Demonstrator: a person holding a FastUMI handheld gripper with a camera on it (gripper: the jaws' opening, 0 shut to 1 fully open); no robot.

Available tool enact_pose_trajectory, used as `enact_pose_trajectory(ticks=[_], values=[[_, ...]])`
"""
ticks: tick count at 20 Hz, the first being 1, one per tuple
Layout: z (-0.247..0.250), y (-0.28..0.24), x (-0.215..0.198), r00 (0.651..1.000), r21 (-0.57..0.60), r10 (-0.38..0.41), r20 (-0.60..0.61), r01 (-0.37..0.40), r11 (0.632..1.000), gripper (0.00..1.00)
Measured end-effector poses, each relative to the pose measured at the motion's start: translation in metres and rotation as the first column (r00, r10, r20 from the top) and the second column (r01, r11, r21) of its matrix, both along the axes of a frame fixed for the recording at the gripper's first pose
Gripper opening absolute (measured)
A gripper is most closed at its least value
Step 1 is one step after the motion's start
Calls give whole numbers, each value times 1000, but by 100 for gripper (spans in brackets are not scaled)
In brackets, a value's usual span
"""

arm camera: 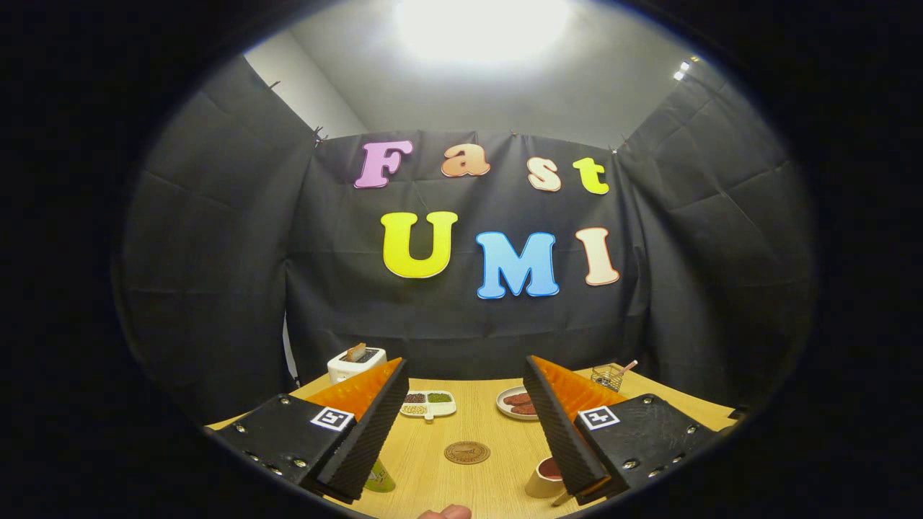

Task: Take the bottle from table, then pour the juice into the cup, finally place the bottle on the coaster

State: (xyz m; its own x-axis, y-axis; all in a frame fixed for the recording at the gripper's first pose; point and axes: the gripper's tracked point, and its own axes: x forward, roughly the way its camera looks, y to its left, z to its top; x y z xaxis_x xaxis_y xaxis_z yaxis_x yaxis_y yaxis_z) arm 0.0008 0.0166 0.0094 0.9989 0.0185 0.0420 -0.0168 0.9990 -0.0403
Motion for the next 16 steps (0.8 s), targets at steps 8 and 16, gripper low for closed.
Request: enact_pose_trajectory(ticks=[8,16], values=[[-10,18,10,1000,11,8,-4,-8,1000,98],[-27,51,19,999,0,35,14,-35,999,98]])
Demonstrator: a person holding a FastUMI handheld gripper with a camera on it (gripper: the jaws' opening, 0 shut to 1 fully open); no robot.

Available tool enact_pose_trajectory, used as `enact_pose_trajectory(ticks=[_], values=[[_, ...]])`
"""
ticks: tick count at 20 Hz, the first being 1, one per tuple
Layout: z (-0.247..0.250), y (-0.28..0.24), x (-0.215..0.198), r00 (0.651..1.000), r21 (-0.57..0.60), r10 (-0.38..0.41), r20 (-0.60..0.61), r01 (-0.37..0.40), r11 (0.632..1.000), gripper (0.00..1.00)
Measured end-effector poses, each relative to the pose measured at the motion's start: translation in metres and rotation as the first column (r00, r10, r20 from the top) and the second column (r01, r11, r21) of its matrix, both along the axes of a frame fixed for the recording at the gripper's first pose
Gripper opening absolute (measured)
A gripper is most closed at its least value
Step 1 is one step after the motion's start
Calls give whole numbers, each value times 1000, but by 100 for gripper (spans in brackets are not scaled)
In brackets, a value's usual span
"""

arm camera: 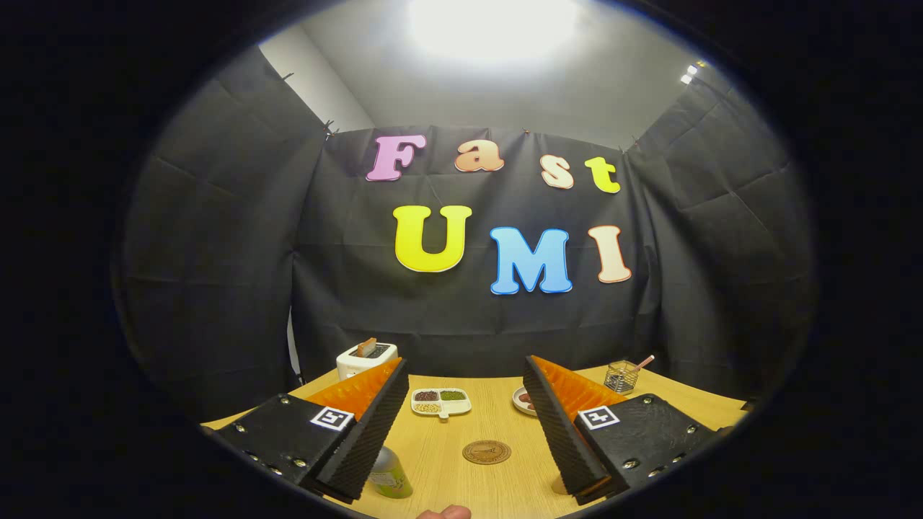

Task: Take the bottle from table, then pour the juice into the cup, finally place the bottle on the coaster

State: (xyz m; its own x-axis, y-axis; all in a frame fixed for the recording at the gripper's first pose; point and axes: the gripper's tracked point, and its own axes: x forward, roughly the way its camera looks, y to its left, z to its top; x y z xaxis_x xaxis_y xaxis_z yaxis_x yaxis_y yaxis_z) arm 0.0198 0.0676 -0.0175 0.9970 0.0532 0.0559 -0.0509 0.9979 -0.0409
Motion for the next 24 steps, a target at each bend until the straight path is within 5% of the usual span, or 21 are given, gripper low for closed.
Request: enact_pose_trajectory(ticks=[24], values=[[-126,93,31,979,-12,47,-201,-50,999,98]])
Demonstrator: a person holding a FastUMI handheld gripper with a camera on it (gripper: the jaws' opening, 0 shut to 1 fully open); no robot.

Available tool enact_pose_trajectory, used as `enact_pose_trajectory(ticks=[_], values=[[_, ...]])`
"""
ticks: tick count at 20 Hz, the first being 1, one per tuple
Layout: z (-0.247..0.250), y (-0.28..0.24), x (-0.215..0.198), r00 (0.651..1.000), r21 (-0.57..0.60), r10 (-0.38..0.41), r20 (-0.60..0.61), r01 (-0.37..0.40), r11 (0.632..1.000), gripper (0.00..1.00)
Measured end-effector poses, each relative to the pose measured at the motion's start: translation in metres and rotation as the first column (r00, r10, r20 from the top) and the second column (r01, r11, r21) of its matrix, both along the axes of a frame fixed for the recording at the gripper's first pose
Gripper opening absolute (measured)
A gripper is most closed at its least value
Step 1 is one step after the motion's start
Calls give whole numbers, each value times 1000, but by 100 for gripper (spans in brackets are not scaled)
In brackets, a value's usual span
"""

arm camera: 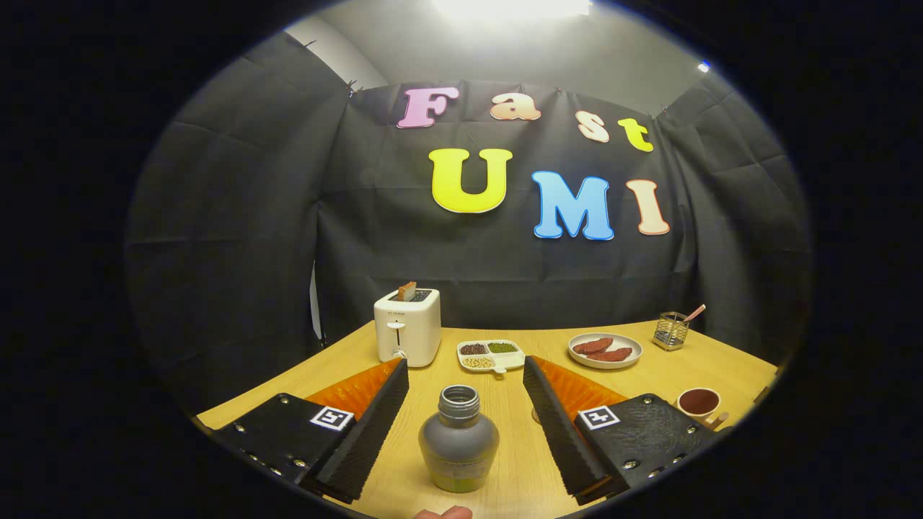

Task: Take the bottle from table, then pour the juice into the cup, finally place the bottle on the coaster

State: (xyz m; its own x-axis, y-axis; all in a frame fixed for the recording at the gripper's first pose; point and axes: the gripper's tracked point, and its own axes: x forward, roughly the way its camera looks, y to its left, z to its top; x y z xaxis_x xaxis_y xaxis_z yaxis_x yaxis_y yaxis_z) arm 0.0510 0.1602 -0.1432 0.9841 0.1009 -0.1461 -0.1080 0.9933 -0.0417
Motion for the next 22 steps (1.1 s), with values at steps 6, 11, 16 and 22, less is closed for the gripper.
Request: enact_pose_trajectory(ticks=[6,11,16,22], values=[[-42,5,2,996,0,-7,-92,7,1000,98],[-72,3,0,988,5,-27,-150,28,1000,98],[-92,1,-2,981,2,-40,-190,41,999,98],[-118,-2,-8,964,1,-62,-257,65,998,98]])
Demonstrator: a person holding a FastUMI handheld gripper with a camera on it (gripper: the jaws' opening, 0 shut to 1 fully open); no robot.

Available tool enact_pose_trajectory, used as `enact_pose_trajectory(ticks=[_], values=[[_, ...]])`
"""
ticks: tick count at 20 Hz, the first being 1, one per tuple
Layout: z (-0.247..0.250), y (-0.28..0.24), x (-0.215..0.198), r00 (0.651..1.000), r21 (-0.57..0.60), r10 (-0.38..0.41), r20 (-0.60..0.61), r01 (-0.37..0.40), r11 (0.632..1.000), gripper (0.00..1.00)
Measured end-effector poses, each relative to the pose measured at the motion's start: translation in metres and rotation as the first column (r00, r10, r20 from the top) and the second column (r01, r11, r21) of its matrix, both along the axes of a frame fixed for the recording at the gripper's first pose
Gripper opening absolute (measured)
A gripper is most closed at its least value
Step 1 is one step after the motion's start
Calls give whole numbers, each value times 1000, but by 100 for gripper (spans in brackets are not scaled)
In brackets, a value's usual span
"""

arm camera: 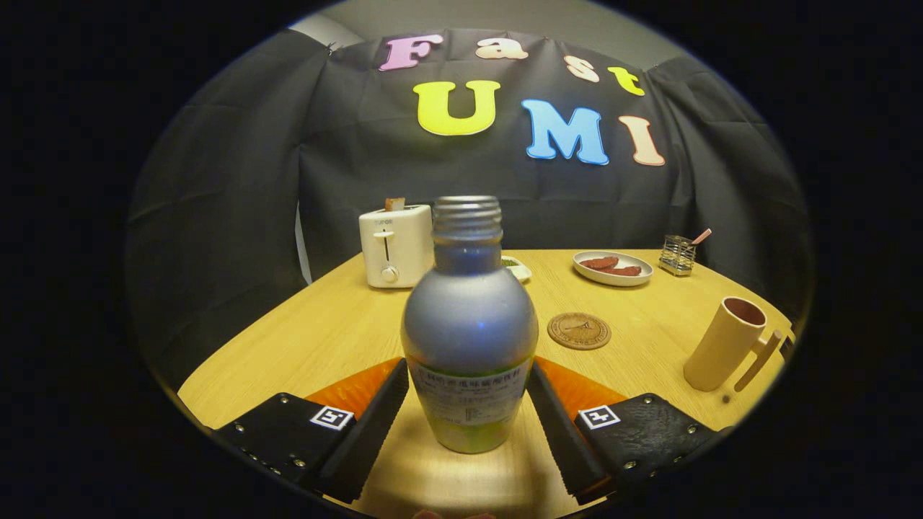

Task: Take the bottle from table, then pour the juice into the cup, finally place the bottle on the coaster

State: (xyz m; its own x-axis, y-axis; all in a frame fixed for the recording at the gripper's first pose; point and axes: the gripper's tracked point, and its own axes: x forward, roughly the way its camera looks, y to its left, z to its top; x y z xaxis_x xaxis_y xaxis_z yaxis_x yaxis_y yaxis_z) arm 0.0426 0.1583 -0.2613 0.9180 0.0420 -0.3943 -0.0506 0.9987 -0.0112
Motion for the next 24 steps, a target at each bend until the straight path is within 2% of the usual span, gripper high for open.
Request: enact_pose_trajectory(ticks=[4,8,10,19,24], values=[[-6,-4,-2,1000,-6,-23,-15,23,1000,98],[-9,-2,-2,999,1,-25,-25,25,1000,94],[-9,-1,-4,999,-5,-23,-27,23,1000,81],[-4,10,1,995,75,3,-100,5,997,76],[21,7,4,992,136,14,-123,3,991,76]])
